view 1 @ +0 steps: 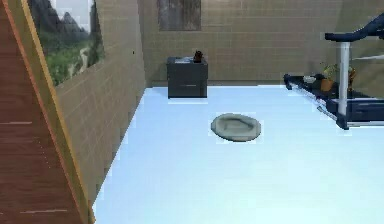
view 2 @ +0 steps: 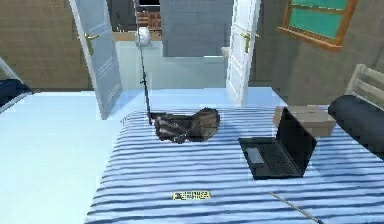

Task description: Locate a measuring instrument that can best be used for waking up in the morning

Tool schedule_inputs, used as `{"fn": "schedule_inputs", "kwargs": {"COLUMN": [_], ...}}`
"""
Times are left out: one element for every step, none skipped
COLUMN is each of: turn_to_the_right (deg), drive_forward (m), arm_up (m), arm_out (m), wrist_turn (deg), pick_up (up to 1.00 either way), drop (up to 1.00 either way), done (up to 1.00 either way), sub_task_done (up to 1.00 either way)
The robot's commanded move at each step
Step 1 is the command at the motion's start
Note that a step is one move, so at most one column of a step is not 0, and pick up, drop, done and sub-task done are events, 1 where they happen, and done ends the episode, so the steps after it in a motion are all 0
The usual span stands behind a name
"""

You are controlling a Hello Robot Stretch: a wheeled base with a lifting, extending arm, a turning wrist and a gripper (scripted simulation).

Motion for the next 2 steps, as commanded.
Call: {"fn": "schedule_inputs", "kwargs": {"turn_to_the_right": [-3.0, 0.0], "drive_forward": [0.0, 1.0], "arm_up": [0.0, 0.0], "arm_out": [0.0, 0.0], "wrist_turn": [0.0, 0.0], "pick_up": [0.0, 0.0], "drop": [0.0, 0.0], "done": [0.0, 0.0], "sub_task_done": [0.0, 0.0]}}
